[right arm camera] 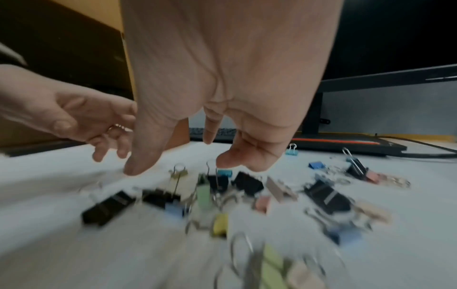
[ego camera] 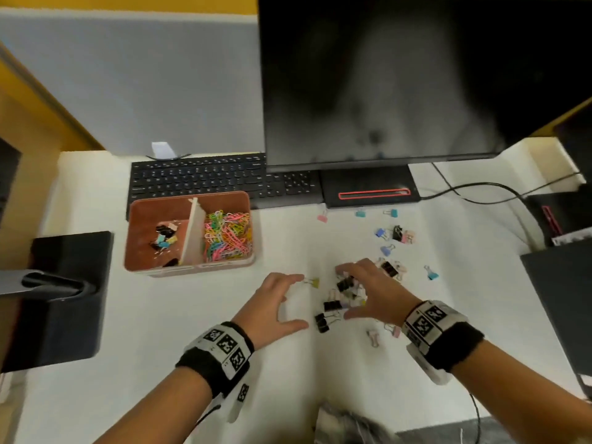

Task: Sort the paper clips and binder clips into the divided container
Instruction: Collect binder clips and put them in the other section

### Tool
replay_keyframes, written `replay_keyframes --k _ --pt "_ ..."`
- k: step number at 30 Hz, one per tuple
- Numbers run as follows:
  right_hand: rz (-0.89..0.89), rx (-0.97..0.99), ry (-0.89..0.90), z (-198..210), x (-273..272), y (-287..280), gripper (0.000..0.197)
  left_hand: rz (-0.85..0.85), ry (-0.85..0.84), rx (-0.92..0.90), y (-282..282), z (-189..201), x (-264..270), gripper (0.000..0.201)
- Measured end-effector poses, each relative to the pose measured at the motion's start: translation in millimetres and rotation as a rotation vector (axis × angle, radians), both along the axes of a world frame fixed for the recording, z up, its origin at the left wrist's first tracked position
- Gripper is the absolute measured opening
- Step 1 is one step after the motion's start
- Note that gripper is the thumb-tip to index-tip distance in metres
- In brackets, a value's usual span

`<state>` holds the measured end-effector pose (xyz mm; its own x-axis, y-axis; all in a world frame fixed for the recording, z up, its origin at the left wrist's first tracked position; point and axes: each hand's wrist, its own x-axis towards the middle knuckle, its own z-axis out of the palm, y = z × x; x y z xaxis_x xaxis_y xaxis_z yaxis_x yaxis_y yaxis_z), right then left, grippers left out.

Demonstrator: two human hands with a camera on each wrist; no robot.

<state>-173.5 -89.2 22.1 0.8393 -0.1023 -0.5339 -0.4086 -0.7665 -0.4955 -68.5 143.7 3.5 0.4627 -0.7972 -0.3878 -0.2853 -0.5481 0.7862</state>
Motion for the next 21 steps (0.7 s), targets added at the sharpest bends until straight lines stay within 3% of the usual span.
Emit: replay_keyframes --k 2,5,8,10,12,17,21 --pt "0.054 -0.049 0.005 -11.3 -11.9 -0.2 0.095 -0.08 -0.016 0.046 -14.9 -10.5 -10.4 0.083" --pt "0.074 -0.11 0.012 -23.7 -15.7 5.9 0.095 -0.105 -0.086 0.089 -35.5 -21.7 -26.6 0.085" --pt "0.097 -0.149 0.009 -35.1 -11.5 10.1 0.076 -0.064 -0.146 0.141 -50.5 -32.5 -38.8 0.063" --pt "0.041 -0.093 -0.053 -41.1 -7.9 9.3 0.053 -0.008 -0.151 0.128 -53.3 -39.8 -40.4 0.044" --pt "0.003 -0.06 -0.099 -44.4 -4.8 6.9 0.031 0.052 -0.11 0.073 -52.2 -44.8 -37.1 0.037" --pt "0.005 -0.044 -0.167 -48.2 -1.1 -1.2 0.011 0.078 -0.117 0.033 -46.8 -43.7 -23.3 0.037" --pt "0.022 -0.006 -0.185 -43.9 1.2 -5.4 0.011 0.054 -0.137 0.046 -42.3 -44.9 -20.0 0.058"
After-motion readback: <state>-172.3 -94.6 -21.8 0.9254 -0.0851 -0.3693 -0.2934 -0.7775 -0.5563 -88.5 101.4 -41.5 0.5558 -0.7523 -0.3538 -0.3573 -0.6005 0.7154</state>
